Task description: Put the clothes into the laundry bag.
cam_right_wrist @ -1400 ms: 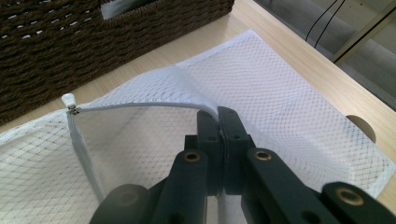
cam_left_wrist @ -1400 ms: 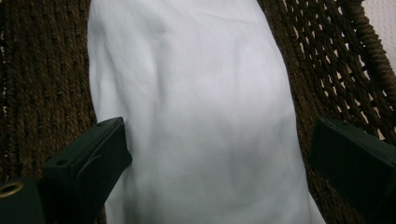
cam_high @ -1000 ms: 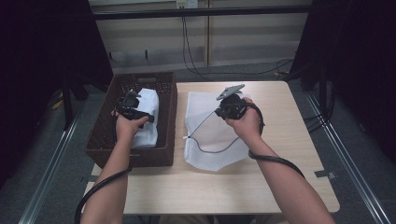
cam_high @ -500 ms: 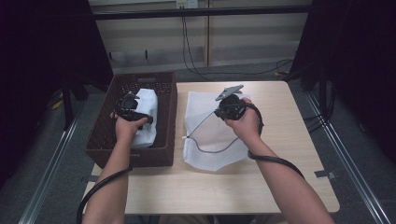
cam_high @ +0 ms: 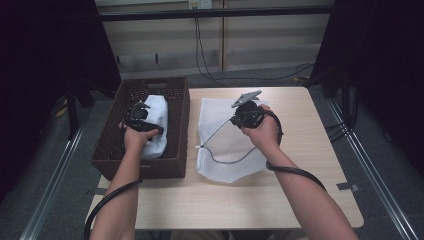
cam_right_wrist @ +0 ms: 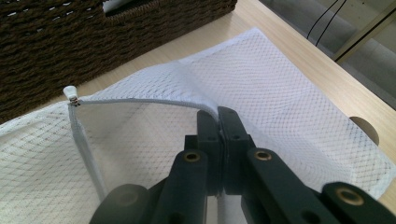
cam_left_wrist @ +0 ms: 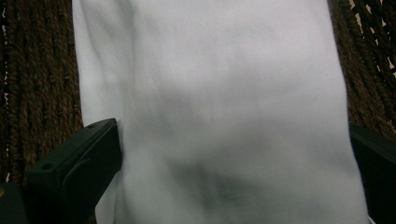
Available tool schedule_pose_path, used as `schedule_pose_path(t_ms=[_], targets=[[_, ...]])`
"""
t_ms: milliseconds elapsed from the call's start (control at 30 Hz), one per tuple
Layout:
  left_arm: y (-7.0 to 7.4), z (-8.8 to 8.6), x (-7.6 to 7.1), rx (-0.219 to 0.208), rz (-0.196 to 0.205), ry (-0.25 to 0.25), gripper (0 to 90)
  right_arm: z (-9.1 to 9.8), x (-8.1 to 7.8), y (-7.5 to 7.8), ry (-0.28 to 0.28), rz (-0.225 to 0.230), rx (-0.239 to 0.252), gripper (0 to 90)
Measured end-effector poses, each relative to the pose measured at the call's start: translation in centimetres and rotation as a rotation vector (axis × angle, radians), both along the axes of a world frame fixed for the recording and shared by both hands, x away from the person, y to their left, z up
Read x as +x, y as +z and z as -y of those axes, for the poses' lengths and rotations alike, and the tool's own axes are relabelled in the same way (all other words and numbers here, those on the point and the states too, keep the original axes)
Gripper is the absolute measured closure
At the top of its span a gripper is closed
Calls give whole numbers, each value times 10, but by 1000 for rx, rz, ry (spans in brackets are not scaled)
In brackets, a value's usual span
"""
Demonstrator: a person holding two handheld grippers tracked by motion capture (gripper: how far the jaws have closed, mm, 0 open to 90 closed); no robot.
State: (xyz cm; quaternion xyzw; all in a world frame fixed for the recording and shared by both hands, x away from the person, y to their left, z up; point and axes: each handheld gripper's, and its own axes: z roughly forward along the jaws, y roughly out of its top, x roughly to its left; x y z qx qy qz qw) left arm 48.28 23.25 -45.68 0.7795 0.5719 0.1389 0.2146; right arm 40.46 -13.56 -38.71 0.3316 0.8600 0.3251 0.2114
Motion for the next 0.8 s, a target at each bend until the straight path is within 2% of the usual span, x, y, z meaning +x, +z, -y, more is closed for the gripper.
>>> schedule_pose_path(t_ms=[67, 100, 367, 400, 433, 600, 633, 733, 800], targets=[[-2, -1, 0, 8, 7, 5, 1, 0, 0, 0, 8, -3, -3, 890], [-3, -2, 0, 1, -4, 2, 1, -1, 0, 0, 6, -3, -2, 891], [-5, -3, 1, 9, -14, -4, 0, -1, 0, 0, 10, -3, -4, 890], [-6, -3, 1, 13, -11, 0, 0, -1, -1, 0, 0, 0, -13, 890], [-6, -3, 1, 13, -11, 0, 0, -1, 0, 0, -2, -2, 2, 890], [-7, -2, 1, 20, -7, 6, 1, -1, 0, 0, 10, -2, -7, 891], [-7, -2, 1, 20, -13, 0, 1, -2, -1, 0, -5, -2, -5, 891], [-8, -3, 1, 23, -16, -5, 1, -2, 0, -1, 3, -4, 5, 891], [-9, -4, 1, 24, -14, -7, 1, -1, 0, -1, 6, -6, -6, 890]])
